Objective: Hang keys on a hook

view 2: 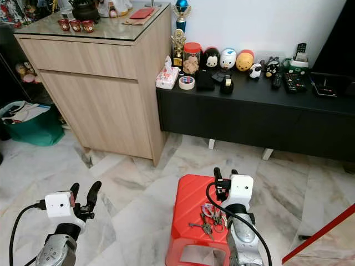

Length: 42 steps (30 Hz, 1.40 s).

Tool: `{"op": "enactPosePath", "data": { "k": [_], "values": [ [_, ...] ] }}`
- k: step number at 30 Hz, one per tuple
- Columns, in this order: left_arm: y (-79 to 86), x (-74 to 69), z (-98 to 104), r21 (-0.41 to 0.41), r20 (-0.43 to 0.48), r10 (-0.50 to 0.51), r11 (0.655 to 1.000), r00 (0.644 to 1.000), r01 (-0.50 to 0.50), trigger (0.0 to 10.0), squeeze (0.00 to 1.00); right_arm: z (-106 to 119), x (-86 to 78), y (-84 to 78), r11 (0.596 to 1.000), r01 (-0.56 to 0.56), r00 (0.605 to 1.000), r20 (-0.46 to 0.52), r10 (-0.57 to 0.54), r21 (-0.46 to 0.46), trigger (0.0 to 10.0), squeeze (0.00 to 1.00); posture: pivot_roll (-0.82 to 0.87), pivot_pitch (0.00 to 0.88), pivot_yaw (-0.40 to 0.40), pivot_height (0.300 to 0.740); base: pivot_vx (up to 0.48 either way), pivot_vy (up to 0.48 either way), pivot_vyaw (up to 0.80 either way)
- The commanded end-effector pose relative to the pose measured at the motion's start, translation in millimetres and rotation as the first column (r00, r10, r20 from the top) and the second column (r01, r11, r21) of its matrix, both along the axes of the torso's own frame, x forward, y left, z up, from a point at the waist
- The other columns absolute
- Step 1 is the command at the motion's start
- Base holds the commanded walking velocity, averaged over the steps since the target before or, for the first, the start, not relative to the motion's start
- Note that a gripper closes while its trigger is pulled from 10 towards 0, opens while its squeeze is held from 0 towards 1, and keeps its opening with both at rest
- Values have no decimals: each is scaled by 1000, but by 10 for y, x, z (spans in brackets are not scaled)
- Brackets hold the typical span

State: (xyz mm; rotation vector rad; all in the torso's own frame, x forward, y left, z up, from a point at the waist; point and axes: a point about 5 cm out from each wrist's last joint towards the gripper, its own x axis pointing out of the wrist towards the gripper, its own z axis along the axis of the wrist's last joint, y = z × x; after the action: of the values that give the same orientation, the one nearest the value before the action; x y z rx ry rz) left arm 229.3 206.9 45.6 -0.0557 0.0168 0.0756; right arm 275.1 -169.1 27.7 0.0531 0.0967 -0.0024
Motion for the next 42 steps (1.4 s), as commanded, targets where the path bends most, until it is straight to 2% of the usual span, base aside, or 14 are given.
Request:
{"op": "enactPosePath", "data": {
  "k": [1,12,35,42],
  "values": [
    [-17,0,9,3,-4,-12,1000,1000,12,10000,0,-53,-4,-3,1000,18,999,-42,-18,15,10000,0,94,70,8,676,0,0,0],
    [-21,5,9,1,-7,-12,1000,1000,12,10000,0,-65,-4,17,1000,-4,999,-47,3,-16,10000,0,96,70,7,612,0,0,0],
    [-81,37,0,-19,-24,-26,999,999,25,10000,0,-99,-38,54,999,-28,998,-55,26,-32,10000,0,92,71,11,612,0,0,0],
    [-88,33,-21,-23,-36,-31,999,999,30,10000,0,-124,-50,74,995,-57,996,-70,51,-84,10000,0,90,70,11,612,0,0,377]
  ]
}}
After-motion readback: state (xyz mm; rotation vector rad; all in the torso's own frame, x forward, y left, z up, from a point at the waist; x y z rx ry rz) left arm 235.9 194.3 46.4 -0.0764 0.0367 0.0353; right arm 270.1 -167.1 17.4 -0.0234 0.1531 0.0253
